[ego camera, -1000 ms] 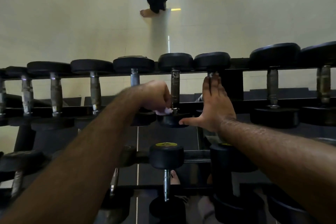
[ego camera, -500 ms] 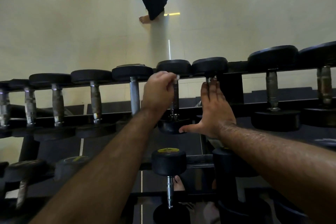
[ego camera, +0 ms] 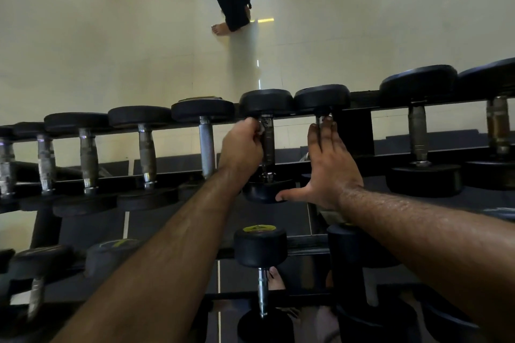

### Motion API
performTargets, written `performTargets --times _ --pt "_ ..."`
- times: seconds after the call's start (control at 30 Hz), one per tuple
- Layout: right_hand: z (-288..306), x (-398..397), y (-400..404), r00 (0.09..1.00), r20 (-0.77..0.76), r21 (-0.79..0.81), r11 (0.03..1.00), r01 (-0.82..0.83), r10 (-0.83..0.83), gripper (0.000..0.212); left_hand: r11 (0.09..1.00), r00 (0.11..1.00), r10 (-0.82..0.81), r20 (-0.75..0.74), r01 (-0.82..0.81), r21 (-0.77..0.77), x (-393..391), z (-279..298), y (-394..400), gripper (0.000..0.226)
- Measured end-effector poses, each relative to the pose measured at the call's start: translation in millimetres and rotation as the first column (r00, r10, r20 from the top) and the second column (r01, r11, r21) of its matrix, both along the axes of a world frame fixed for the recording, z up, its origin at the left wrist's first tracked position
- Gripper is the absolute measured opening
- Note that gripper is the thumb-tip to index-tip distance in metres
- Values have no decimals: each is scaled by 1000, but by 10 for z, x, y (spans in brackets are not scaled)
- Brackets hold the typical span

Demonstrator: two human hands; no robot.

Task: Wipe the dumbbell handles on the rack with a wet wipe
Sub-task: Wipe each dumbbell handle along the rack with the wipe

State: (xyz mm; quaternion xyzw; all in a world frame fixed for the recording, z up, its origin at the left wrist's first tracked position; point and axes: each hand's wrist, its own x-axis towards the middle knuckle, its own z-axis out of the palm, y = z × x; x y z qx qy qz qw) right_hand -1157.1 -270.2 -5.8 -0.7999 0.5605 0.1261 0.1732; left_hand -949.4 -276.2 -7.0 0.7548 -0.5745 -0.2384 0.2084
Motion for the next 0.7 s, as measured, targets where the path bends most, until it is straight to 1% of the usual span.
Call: performTargets --times 0.03,0.1,0.13,0.17,0.2,0.23,0.27,0.3,0.33,0.37,0.43,0.47,0.5,0.53,0.6,0.63,0.7 --pt "-2 0 0 1000 0 -3 1000 -5 5 176 993 1000 -15 4 14 117 -19 -22 67 16" --pt "-6 0 5 1000 -4 -7 1000 -12 12 175 929 988 -150 24 133 346 20 14 207 22" --pt "-7 0 9 1000 -10 -10 1000 -14 14 174 882 976 -219 -9 202 426 71 81 238 25" --pt "-9 1 11 1000 -17 -13 1000 -14 14 174 842 960 -274 -58 268 469 129 159 224 28" --pt "-10 2 12 1000 -20 -13 1000 -15 14 173 816 946 -304 -111 318 482 171 245 184 28" --pt "-7 5 15 1000 -20 -11 1000 -13 12 173 812 939 -308 -154 344 472 198 321 129 24" --pt "-5 8 16 1000 -18 -11 1000 -8 8 173 831 943 -285 -171 332 447 196 389 64 18" --pt "-3 12 18 1000 -19 -13 1000 -4 3 173 865 958 -248 -147 287 412 170 407 13 16" --pt "-1 16 20 1000 -22 -15 1000 -1 1 173 898 976 -200 -90 219 381 118 396 -22 16" --pt "-3 17 24 1000 -22 -16 1000 1 -1 173 911 987 -161 -16 155 381 42 367 -28 15" --pt "-8 15 33 1000 -11 -18 1000 9 -9 173 885 982 -164 90 106 453 -125 303 53 11" --pt "-18 10 32 1000 -6 -20 1000 13 -13 174 856 977 -195 89 125 501 -176 292 95 11" --pt "-32 8 28 1000 -2 -25 1000 14 -14 174 828 976 -216 38 163 537 -178 312 110 11" --pt "-42 6 22 1000 4 -34 999 12 -12 175 813 977 -204 -57 202 546 -145 356 116 11" --pt "-51 2 29 999 33 -61 998 18 -16 176 833 958 -104 -268 231 503 -53 495 146 13" --pt "-47 -1 41 998 50 -69 997 26 -23 176 869 951 -49 -304 191 457 -29 570 187 12" --pt "-23 -18 70 996 82 -68 997 47 -41 176 934 945 66 -321 54 352 -76 676 283 7"
